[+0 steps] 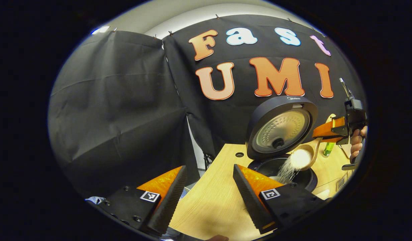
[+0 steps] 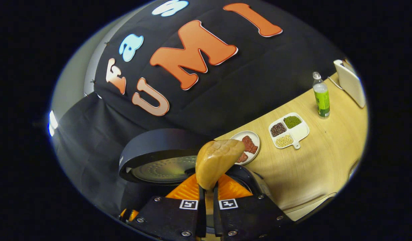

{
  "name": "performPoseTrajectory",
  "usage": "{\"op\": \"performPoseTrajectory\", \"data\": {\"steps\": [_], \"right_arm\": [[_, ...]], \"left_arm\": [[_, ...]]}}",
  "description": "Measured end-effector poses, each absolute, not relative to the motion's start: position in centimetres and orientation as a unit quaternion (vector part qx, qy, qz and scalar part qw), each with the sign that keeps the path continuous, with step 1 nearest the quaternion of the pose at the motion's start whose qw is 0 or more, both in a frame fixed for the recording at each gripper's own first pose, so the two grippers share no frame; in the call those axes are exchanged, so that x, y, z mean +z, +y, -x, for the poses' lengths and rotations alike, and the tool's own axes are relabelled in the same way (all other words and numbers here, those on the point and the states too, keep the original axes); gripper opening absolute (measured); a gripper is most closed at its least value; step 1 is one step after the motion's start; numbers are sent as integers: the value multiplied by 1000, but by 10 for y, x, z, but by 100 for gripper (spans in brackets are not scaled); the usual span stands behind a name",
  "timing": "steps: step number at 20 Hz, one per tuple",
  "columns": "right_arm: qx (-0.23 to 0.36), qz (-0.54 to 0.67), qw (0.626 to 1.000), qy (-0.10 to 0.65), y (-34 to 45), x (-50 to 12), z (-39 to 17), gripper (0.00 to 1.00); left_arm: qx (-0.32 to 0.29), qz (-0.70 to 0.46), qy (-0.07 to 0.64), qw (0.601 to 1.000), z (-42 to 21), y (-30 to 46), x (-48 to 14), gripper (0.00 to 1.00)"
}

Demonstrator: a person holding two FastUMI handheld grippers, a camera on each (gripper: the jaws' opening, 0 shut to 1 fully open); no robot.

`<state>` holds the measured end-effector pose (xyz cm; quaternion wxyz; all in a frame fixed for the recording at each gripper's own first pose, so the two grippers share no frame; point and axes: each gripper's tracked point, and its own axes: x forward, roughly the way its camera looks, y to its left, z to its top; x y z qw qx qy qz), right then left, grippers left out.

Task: Close the left gripper, press the button to open the rice cooker; take a wooden spoon from the chopstick holder with the right hand, scoop a spoonful of rice and pour it into the rice cooker, then put the wooden spoon back into the chopstick holder.

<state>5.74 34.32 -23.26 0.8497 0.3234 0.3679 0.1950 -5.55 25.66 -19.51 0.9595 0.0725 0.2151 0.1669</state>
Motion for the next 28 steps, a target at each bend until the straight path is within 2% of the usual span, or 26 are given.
{"op": "performPoseTrajectory", "data": {"steps": [7, 16, 17, 18, 24, 28], "right_arm": [[209, -215, 899, 318, 350, -219, -58, 8], [236, -61, 941, 233, 368, -199, -46, 8], [241, -46, 943, 224, 371, -197, -44, 8], [243, -30, 946, 214, 373, -195, -42, 9], [270, 62, 951, 139, 379, -179, -31, 8], [276, -9, 944, 183, 374, -186, -21, 8]], "left_arm": [[164, -73, 219, 959, 53, 259, -199, 85], [171, -75, 220, 957, 56, 262, -200, 85], [172, -76, 221, 957, 57, 262, -199, 94], [172, -76, 222, 957, 57, 263, -199, 85], [175, -79, 222, 956, 62, 258, -197, 85], [176, -87, 218, 956, 63, 250, -192, 85]]}}
